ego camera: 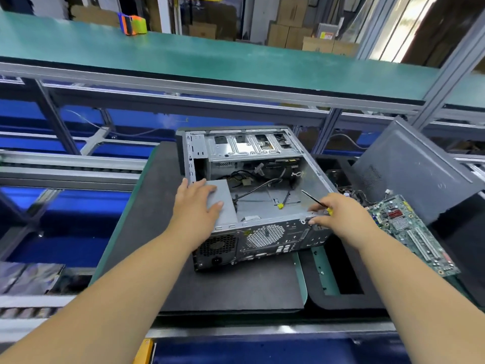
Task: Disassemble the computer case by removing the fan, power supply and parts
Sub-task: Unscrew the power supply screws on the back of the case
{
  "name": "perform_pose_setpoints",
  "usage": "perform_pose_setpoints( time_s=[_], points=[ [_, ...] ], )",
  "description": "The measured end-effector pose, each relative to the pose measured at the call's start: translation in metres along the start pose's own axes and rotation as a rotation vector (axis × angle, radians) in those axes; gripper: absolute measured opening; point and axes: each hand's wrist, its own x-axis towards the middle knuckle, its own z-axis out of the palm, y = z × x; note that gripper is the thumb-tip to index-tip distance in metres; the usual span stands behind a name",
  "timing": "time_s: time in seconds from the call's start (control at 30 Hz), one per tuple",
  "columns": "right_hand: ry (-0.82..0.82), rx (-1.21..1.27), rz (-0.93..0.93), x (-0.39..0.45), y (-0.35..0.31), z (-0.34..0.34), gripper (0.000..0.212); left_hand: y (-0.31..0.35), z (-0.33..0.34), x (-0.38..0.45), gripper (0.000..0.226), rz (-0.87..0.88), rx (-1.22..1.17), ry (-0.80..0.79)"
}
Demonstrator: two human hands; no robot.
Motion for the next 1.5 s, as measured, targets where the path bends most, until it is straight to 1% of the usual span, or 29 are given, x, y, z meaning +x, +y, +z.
perform_pose_setpoints(
  time_s=[0.07, 0.17, 0.23, 0.3, 0.37, 0.4, 0.47, 0.53, 0.57, 0.63, 0.7, 0.73, 0.8, 0.83, 0.9, 1.03, 1.13, 1.23, 1.33, 1.5],
  points=[
    [0.038, -0.014, 0.035, 0.002, 0.003, -0.002, 0.032, 0.011, 0.010, -0.003, 0.041, -0.029, -0.022, 0.056],
    [0.193, -0.075, 0.126, -0.005, -0.001, 0.000, 0.042, 0.023, 0.019, -0.005, 0.038, -0.050, -0.012, 0.115],
    [0.235, -0.015, 0.199, -0.014, -0.009, 0.001, 0.039, 0.026, 0.021, -0.005, 0.037, -0.050, 0.015, 0.123],
    [0.181, 0.186, 0.281, -0.021, -0.025, 0.003, 0.029, 0.026, 0.019, -0.004, 0.039, -0.040, 0.061, 0.110],
    [0.067, 0.355, 0.298, -0.029, -0.038, 0.006, 0.015, 0.026, 0.017, -0.004, 0.040, -0.005, 0.147, 0.079],
    [0.017, 0.394, 0.284, -0.034, -0.044, 0.008, 0.015, 0.026, 0.016, -0.004, 0.040, 0.032, 0.196, 0.067],
    [-0.051, 0.445, 0.221, -0.045, -0.051, 0.011, 0.025, 0.026, 0.015, -0.005, 0.038, 0.136, 0.280, 0.078],
    [-0.045, 0.500, 0.151, -0.054, -0.054, 0.017, 0.023, 0.028, 0.013, -0.007, 0.036, 0.271, 0.323, 0.094],
    [-0.019, 0.545, 0.127, -0.058, -0.055, 0.022, 0.020, 0.028, 0.012, -0.007, 0.036, 0.342, 0.325, 0.060],
    [0.038, 0.671, 0.109, -0.066, -0.057, 0.033, 0.023, 0.029, 0.012, -0.006, 0.041, 0.453, 0.305, -0.085],
    [0.090, 0.795, 0.091, -0.073, -0.058, 0.046, 0.016, 0.027, 0.012, -0.007, 0.049, 0.495, 0.293, -0.193],
    [0.115, 0.815, 0.091, -0.076, -0.059, 0.051, 0.013, 0.025, 0.012, -0.007, 0.053, 0.503, 0.307, -0.214],
    [0.113, 0.899, 0.103, -0.083, -0.060, 0.061, 0.025, 0.021, 0.013, -0.008, 0.061, 0.525, 0.376, -0.240],
    [0.086, 0.966, 0.096, -0.085, -0.062, 0.065, 0.029, 0.020, 0.013, -0.009, 0.062, 0.535, 0.413, -0.247],
    [0.037, 1.062, 0.088, -0.091, -0.067, 0.071, 0.032, 0.020, 0.015, -0.008, 0.056, 0.544, 0.453, -0.239],
    [0.008, 1.037, 0.098, -0.098, -0.076, 0.079, 0.030, 0.025, 0.019, -0.008, 0.044, 0.548, 0.453, -0.185],
    [-0.033, 1.039, 0.149, -0.103, -0.081, 0.081, 0.015, 0.027, 0.020, -0.009, 0.040, 0.522, 0.437, -0.168],
    [-0.049, 1.038, 0.210, -0.110, -0.082, 0.081, 0.010, 0.029, 0.023, -0.009, 0.042, 0.491, 0.430, -0.177],
    [-0.047, 1.016, 0.222, -0.118, -0.079, 0.083, 0.007, 0.031, 0.025, -0.010, 0.043, 0.487, 0.446, -0.185],
    [-0.090, 0.987, 0.242, -0.126, -0.079, 0.087, 0.005, 0.024, 0.021, -0.011, 0.063, 0.527, 0.526, -0.253]
  ],
)
